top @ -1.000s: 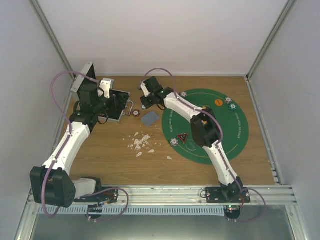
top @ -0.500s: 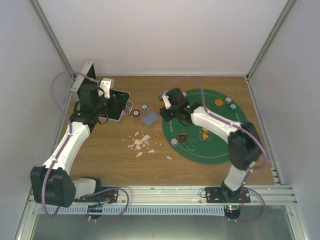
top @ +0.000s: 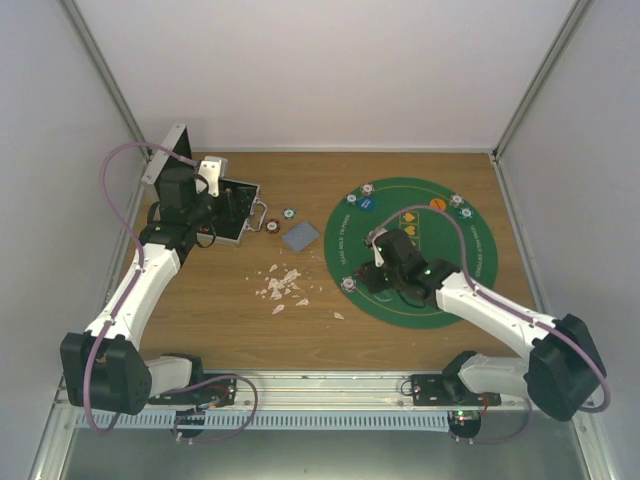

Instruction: Distribute texas hold em gaming equipment

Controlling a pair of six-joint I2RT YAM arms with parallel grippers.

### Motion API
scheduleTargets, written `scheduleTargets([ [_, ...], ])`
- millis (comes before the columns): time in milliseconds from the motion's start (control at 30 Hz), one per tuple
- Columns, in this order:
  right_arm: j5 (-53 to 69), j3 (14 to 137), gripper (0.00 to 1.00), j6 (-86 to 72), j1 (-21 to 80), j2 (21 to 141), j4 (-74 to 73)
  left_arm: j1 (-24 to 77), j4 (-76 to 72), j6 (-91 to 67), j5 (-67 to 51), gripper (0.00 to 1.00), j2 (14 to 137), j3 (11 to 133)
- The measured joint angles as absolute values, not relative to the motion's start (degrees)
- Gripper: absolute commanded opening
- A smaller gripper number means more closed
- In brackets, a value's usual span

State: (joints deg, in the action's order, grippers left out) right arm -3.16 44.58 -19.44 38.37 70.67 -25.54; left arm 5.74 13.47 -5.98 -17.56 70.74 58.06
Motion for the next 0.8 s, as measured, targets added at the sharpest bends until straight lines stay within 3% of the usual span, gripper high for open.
scheduleTargets([
  [333, -3.3, 35.6, 0.34, -26.5, 42.9, 66.5, -25.6, 5.7, 13.5, -5.8, -16.1, 0.99, 70.7, 58.1],
  [800, -6.1, 35.4, 0.34, -29.1, 47.1, 76.0, -19.2, 5.7, 13.5, -5.5, -15.6, 0.99, 70.7, 58.1],
])
